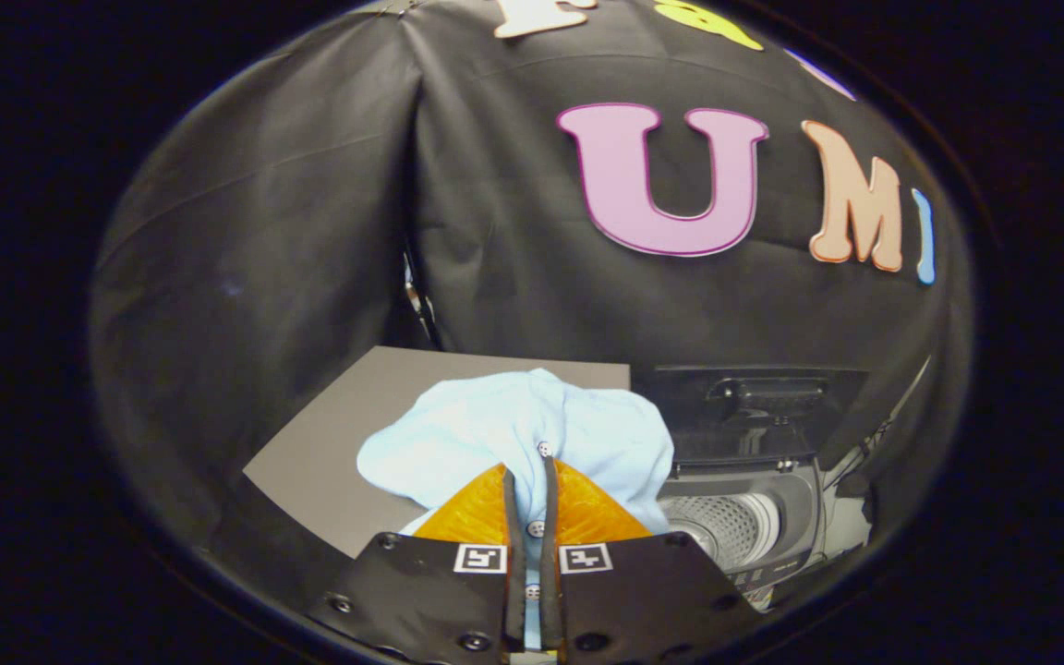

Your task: Put the clothes into the washing machine and then close the washing machine lid.

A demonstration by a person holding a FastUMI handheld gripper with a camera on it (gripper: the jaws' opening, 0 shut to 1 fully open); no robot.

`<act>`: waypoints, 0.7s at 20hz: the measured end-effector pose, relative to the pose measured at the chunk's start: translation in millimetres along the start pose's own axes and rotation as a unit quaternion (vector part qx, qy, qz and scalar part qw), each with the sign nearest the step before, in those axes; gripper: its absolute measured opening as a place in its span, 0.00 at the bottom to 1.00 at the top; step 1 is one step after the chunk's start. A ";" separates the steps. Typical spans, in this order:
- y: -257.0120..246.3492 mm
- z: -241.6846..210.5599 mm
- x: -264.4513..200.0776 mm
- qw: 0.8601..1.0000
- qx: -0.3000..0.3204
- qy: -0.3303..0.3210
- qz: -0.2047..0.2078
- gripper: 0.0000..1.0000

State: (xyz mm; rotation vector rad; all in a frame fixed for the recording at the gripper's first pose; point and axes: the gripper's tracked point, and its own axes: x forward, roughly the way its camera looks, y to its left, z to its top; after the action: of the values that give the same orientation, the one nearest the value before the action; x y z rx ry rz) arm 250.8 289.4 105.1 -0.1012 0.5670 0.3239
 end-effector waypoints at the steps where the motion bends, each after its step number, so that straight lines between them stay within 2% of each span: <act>1: -8.8 4.3 -10.6 1.000 0.008 -0.006 -0.003 0.07; 4: -43.0 16.7 -32.6 0.999 0.028 -0.024 -0.020 0.06; 10: -118.6 45.7 -58.4 0.993 0.026 -0.087 -0.079 0.06; 14: -141.4 80.3 -79.0 0.976 -0.017 -0.177 -0.129 0.06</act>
State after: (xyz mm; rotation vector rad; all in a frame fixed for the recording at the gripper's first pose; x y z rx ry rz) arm 275.5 148.9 216.2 -0.1458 0.1913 0.0932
